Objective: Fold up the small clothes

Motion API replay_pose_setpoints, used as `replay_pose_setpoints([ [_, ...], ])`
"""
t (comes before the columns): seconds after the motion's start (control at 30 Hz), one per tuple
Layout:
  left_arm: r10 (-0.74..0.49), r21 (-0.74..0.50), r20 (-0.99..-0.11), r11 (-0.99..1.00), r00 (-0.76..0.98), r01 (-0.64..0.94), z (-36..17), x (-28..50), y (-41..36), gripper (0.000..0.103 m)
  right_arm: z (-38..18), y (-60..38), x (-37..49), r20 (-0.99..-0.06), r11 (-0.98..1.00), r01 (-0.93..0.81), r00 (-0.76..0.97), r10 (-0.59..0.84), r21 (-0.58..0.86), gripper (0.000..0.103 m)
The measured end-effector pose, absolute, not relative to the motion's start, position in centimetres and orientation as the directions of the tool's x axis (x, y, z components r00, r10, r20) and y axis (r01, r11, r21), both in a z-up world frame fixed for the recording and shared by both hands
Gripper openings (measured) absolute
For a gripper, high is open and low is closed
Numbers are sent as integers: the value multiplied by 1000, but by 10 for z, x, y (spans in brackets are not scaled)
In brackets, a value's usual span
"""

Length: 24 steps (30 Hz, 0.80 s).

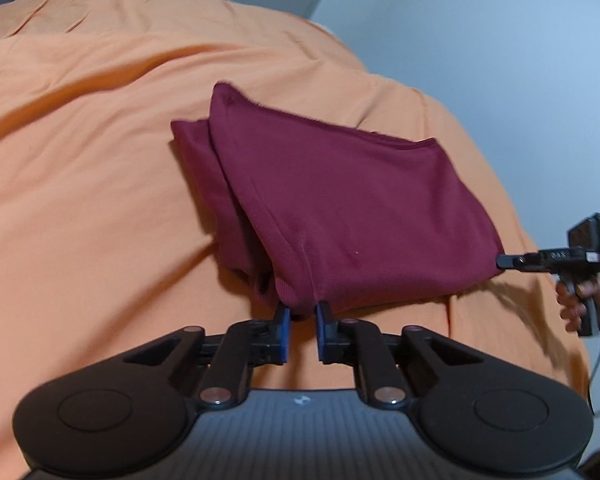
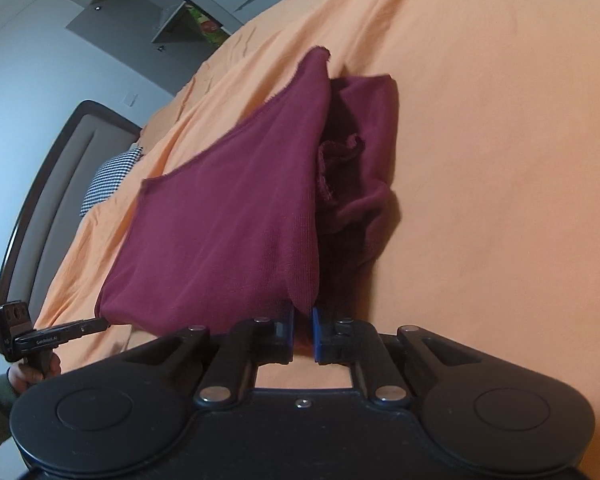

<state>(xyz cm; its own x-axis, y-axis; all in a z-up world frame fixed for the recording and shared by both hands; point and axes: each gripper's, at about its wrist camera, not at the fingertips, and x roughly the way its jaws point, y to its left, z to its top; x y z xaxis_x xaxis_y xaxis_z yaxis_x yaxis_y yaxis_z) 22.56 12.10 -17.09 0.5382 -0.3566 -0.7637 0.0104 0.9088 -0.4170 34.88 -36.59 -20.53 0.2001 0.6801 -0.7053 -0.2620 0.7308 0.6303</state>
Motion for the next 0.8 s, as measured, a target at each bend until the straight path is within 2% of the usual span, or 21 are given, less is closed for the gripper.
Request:
replay_pose_setpoints([
  [0.13, -376, -418, -781, 908, 499, 30, -178, 231, 134, 9, -197, -374, 352, -697, 720, -281, 192, 691, 635, 7],
  [0.2, -373, -427, -809, 904, 455, -17, -195, 228, 142, 6, -199, -375, 354, -709, 730, -280, 191, 679, 624, 7],
  [0.23, -382, -445, -818, 894, 431, -53, -204, 224, 149, 2, -200, -374, 354, -727, 746, -278, 191, 660, 605, 7],
  [0.37, -320, -420, -850, 891, 419, -170, -214, 199, 165, 1, -210, -369, 353, -764, 776, -264, 172, 622, 572, 7],
  [0.43, -308, -421, -838, 891, 450, -173, -201, 193, 165, 1, -209, -367, 352, -759, 768, -265, 160, 631, 583, 9],
  [0.47, -305, -425, -825, 890, 476, -167, -191, 192, 164, 1, -208, -366, 351, -756, 767, -260, 162, 634, 587, 14],
  [0.6, -351, -496, -720, 864, 599, -89, -148, 206, 145, 4, -186, -374, 350, -744, 783, -238, 246, 621, 575, 22],
  [0.63, -366, -505, -698, 861, 615, -59, -142, 215, 136, 12, -177, -373, 349, -733, 784, -252, 278, 620, 568, 29],
  [0.67, -379, -508, -684, 861, 623, -34, -138, 226, 127, 25, -169, -370, 349, -719, 779, -271, 300, 627, 566, 38],
  [0.73, -392, -497, -675, 868, 626, 8, -140, 249, 110, 41, -159, -355, 352, -690, 757, -317, 315, 652, 571, 43],
  [0.8, -376, -460, -709, 888, 596, 13, -153, 273, 93, 42, -159, -334, 358, -676, 732, -362, 292, 677, 577, 44],
])
